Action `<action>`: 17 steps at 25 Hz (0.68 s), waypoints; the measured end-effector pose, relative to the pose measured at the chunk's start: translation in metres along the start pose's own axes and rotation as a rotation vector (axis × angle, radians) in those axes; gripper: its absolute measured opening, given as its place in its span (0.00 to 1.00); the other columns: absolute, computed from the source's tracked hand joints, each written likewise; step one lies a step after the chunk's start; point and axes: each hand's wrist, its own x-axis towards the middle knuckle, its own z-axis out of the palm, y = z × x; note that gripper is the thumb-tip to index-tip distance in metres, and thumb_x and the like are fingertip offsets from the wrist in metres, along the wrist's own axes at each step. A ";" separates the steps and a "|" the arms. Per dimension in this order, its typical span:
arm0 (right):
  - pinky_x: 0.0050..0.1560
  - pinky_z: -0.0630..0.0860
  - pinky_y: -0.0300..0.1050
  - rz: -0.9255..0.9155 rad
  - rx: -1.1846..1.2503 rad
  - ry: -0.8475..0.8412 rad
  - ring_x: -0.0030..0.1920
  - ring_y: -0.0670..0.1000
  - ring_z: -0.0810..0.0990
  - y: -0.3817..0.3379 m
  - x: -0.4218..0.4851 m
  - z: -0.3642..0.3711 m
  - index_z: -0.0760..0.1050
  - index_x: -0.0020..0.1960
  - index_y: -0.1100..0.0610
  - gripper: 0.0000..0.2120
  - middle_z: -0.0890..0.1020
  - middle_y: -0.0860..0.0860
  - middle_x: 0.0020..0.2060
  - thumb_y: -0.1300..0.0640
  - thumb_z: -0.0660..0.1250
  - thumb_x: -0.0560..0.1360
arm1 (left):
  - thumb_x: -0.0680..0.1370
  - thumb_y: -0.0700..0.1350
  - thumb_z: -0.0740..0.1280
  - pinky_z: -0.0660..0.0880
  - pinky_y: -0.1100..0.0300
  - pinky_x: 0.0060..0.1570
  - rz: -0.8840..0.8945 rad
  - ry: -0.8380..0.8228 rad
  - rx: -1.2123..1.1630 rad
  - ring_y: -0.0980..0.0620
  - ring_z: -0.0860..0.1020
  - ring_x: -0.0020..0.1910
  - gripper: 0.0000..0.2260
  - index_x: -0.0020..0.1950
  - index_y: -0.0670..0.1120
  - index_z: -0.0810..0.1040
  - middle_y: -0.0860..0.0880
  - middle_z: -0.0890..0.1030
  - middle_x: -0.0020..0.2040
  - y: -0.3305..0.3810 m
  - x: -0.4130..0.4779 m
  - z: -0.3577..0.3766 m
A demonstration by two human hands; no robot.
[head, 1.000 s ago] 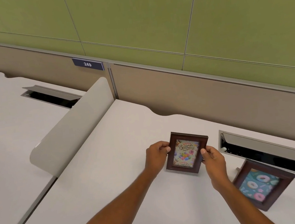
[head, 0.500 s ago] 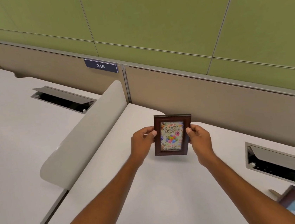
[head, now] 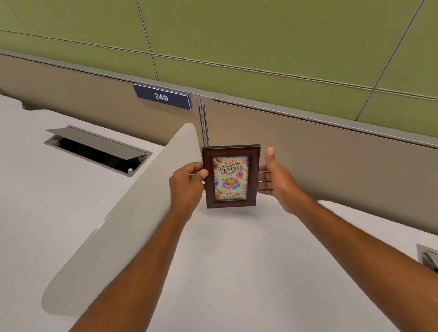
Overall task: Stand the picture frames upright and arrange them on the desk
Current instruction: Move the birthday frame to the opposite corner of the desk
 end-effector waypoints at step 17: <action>0.69 0.79 0.63 0.215 0.203 -0.243 0.63 0.62 0.87 0.002 0.112 0.050 0.84 0.67 0.53 0.46 0.88 0.57 0.62 0.20 0.48 0.76 | 0.87 0.42 0.66 0.85 0.38 0.60 0.062 0.052 0.096 0.42 0.86 0.61 0.12 0.66 0.41 0.85 0.42 0.88 0.59 -0.042 0.059 0.001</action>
